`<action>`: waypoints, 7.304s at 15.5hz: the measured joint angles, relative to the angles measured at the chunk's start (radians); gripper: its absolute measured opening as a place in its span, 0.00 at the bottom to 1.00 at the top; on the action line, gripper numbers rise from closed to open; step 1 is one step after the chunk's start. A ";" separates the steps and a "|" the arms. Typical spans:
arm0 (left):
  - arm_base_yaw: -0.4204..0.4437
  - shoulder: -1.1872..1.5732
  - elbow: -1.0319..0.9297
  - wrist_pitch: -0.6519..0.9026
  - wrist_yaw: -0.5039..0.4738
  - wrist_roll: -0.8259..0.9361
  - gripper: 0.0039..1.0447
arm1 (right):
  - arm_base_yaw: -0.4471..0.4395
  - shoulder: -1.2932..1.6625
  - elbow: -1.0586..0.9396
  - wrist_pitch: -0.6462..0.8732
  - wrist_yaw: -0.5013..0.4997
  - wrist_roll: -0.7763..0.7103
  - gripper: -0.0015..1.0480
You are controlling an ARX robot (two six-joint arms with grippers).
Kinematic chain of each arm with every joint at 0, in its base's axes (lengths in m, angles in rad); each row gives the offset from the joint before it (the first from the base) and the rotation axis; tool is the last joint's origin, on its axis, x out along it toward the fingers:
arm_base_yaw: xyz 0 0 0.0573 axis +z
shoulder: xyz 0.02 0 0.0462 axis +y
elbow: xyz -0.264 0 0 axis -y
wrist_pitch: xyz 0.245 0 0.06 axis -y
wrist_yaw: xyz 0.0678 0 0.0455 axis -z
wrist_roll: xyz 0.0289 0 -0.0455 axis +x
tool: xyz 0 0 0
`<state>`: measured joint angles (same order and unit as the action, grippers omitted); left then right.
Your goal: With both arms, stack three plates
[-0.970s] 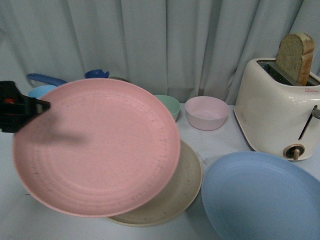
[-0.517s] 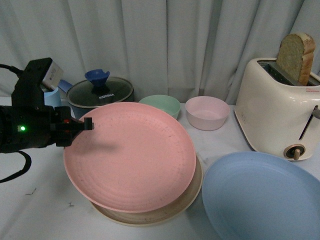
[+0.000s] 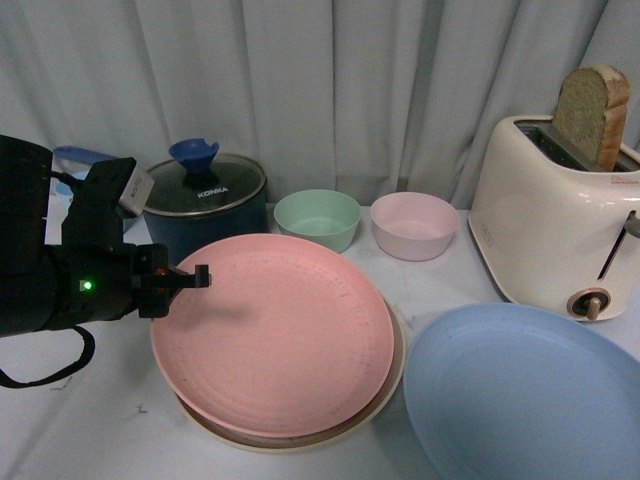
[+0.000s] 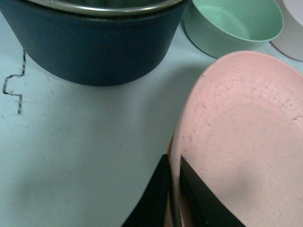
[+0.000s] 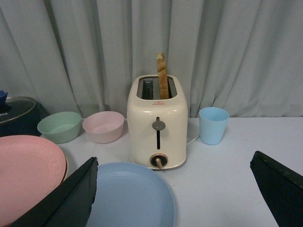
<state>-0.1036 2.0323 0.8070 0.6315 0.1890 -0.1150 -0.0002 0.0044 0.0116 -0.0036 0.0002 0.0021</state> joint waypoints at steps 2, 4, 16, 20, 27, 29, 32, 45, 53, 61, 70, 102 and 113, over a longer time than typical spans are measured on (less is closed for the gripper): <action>0.003 -0.008 -0.006 0.038 -0.019 -0.023 0.38 | 0.000 0.000 0.000 0.000 0.000 0.000 0.94; 0.024 -0.101 -0.065 0.112 -0.028 -0.048 0.61 | 0.000 0.000 0.000 0.000 0.000 0.000 0.94; 0.104 -0.915 -0.604 0.290 -0.190 0.097 0.03 | 0.000 0.000 0.000 0.000 0.000 0.000 0.94; 0.104 -1.080 -0.700 0.199 -0.190 0.100 0.01 | 0.000 0.000 0.000 0.000 0.000 0.000 0.94; 0.103 -1.275 -0.789 0.101 -0.190 0.100 0.01 | 0.000 0.000 0.000 0.000 0.000 0.000 0.94; 0.103 -1.375 -0.795 0.001 -0.190 0.100 0.01 | 0.000 0.000 0.000 0.000 0.000 0.000 0.94; 0.103 -1.511 -0.796 -0.115 -0.190 0.100 0.01 | 0.000 0.000 0.000 0.000 0.000 0.000 0.94; 0.103 -1.824 -0.796 -0.422 -0.190 0.100 0.01 | 0.000 0.000 0.000 0.000 0.000 0.000 0.94; 0.103 -2.024 -0.795 -0.632 -0.190 0.100 0.03 | 0.000 0.000 0.000 0.000 0.000 0.000 0.94; 0.103 -2.024 -0.796 -0.635 -0.190 0.101 0.95 | -0.196 0.620 0.042 0.597 -0.369 -0.106 0.94; 0.103 -2.024 -0.796 -0.635 -0.190 0.101 0.94 | -0.146 1.838 0.481 0.584 -0.040 0.148 0.94; 0.103 -2.024 -0.796 -0.635 -0.190 0.101 0.94 | 0.331 1.730 0.801 0.310 -0.004 0.441 0.03; 0.103 -2.024 -0.796 -0.635 -0.189 0.101 0.94 | 0.452 2.012 1.027 0.232 0.103 0.550 0.03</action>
<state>-0.0002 0.0082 0.0113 -0.0036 -0.0002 -0.0139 0.4515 2.0167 1.0382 0.2287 0.1028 0.5526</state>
